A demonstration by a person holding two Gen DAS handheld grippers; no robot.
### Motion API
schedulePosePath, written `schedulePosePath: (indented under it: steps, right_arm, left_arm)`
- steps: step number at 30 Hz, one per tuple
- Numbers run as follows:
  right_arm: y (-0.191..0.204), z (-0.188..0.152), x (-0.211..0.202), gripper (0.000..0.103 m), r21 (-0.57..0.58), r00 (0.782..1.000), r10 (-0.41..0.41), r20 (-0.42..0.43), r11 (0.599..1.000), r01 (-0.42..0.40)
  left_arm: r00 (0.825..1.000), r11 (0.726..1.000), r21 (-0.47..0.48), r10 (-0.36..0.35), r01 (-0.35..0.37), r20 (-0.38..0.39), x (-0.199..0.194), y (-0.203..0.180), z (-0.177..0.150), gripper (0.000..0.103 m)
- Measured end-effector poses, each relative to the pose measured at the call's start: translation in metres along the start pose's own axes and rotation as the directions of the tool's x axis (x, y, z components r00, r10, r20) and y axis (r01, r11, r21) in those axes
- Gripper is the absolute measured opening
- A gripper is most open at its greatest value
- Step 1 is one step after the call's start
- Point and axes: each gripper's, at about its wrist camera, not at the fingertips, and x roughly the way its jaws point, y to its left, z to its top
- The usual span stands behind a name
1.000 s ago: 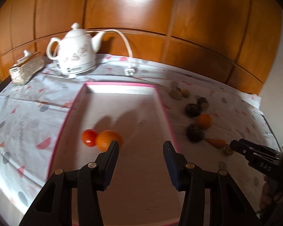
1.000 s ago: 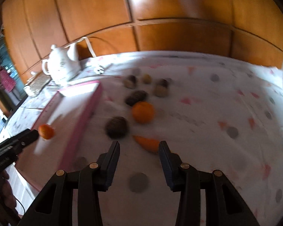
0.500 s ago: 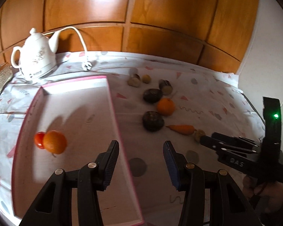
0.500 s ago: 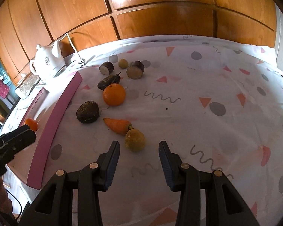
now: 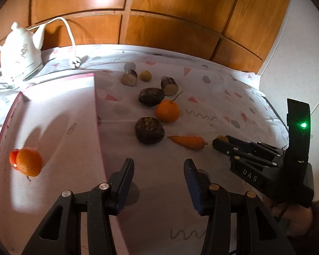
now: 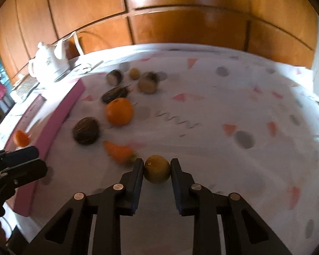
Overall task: Organize fruits
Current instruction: 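Grasp the small yellow fruit with the right gripper while the left gripper moves toward the carrot, then close the left gripper on the carrot and lift it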
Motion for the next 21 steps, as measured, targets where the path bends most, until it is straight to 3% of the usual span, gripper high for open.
schedulePosePath:
  steps: [3,7,13,21]
  right_arm:
    - [-0.014,-0.003,0.003,0.026,0.006,0.997,-0.076,-0.001,0.997,0.076]
    - [-0.021,-0.008,0.0,0.026,-0.013,0.989,-0.14,0.042,0.99,0.141]
    - [-0.033,-0.012,0.001,0.025,0.027,0.993,-0.103,0.048,0.994,0.102]
    - [-0.038,-0.016,-0.001,0.025,0.068,0.996,-0.062,0.067,0.996,0.057]
  left_arm:
    - [1.0,1.0,0.018,-0.022,0.022,-0.022,0.01,-0.01,0.004,0.04]
    - [0.998,0.999,0.016,-0.044,0.045,-0.05,0.025,-0.022,0.01,0.039]
    - [0.994,0.997,-0.017,-0.072,0.07,-0.085,0.047,-0.038,0.021,0.039]
    - [0.99,0.987,-0.159,-0.056,0.035,-0.13,0.078,-0.035,0.032,0.04]
